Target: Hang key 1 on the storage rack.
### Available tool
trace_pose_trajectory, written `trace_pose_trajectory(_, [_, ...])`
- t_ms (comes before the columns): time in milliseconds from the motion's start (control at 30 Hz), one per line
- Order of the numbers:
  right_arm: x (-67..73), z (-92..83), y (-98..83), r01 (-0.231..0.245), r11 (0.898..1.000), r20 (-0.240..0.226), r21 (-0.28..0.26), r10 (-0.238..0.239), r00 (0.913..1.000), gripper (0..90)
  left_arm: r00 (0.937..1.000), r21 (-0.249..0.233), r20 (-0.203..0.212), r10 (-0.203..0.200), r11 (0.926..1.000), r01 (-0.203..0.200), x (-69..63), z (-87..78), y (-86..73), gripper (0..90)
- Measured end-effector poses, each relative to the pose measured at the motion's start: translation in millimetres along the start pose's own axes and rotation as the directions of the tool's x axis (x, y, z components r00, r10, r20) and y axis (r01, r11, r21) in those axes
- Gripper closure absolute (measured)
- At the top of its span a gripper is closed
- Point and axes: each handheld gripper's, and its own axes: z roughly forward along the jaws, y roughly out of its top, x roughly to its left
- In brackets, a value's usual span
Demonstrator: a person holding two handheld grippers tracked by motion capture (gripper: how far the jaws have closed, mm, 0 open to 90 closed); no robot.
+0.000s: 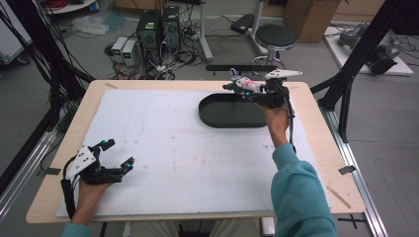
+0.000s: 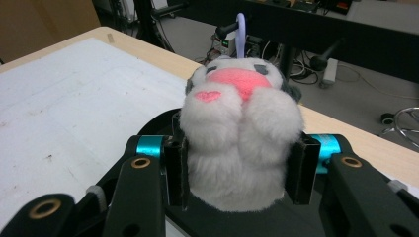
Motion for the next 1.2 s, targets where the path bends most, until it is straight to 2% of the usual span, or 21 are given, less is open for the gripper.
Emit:
trace_pose_trajectory(333, [-3.8, 12.0, -4.4, -0.019, 1.0, -0.008, 0.011, 0.019, 0.9998, 54.4, 1.0, 0.0, -0.001, 0.0, 1.0, 0.0, -0.1, 0.0, 0.0, 1.7])
trace_pose_trajectory(567, [-4.7, 21.0, -7.4, -0.026, 0.999, -0.019, 0.038, 0.026, 0.9995, 53.1, 1.0, 0.0, -0.002, 0.001, 1.0, -0.001, -0.1, 0.0, 0.0, 1.7])
trace_pose_trajectory(767, [-4.7, 25.3, -10.0, -0.015, 0.994, -0.027, 0.107, 0.018, 0.9995, 49.9, 1.0, -0.001, -0.002, 0.003, 1.0, -0.003, -0.2, 0.1, 0.0, 1.7])
trace_pose_trajectory(867, [-4.0, 29.5, -12.1, -0.006, 0.989, -0.045, 0.15, 0.013, 0.9989, 43.8, 1.0, 0.001, -0.001, 0.007, 1.0, -0.007, -0.2, -0.1, 0.0, 1.7])
trace_pose_trajectory(933, [-2.7, 31.9, -12.8, 0.008, 0.985, -0.053, 0.17, 0.001, 0.9986, 35.1, 1.0, -0.001, -0.003, 0.003, 1.0, -0.003, -0.3, -0.1, -0.1, 1.7])
trace_pose_trajectory(1000, [-2.4, 33.9, -13.4, 0.001, 0.986, -0.062, 0.169, 0.01, 0.998, 30.9, 1.0, -0.001, -0.003, 0.003, 1.0, -0.003, -0.2, -0.2, -0.1, 1.7])
trace_pose_trajectory(1033, [-1.9, 33.6, -13.6, -0.017, 0.985, -0.075, 0.171, 0.03, 0.9968, 29.7, 1.0, -0.002, -0.004, 0.002, 1.0, -0.002, -0.3, 0.0, -0.1, 1.7])
trace_pose_trajectory(1167, [-2.6, 31.1, -12.4, -0.047, 0.991, -0.115, 0.127, 0.062, 0.9915, 21.1, 1.0, 0.001, -0.001, 0.007, 1.0, -0.007, -0.2, 0.0, 0.0, 1.7])
trace_pose_trajectory(1200, [-2.2, 29.7, -11.7, -0.041, 0.992, -0.117, 0.118, 0.055, 0.9917, 20.3, 1.0, 0.0, 0.0, 0.006, 1.0, -0.006, -0.1, -0.1, 0.0, 1.7])
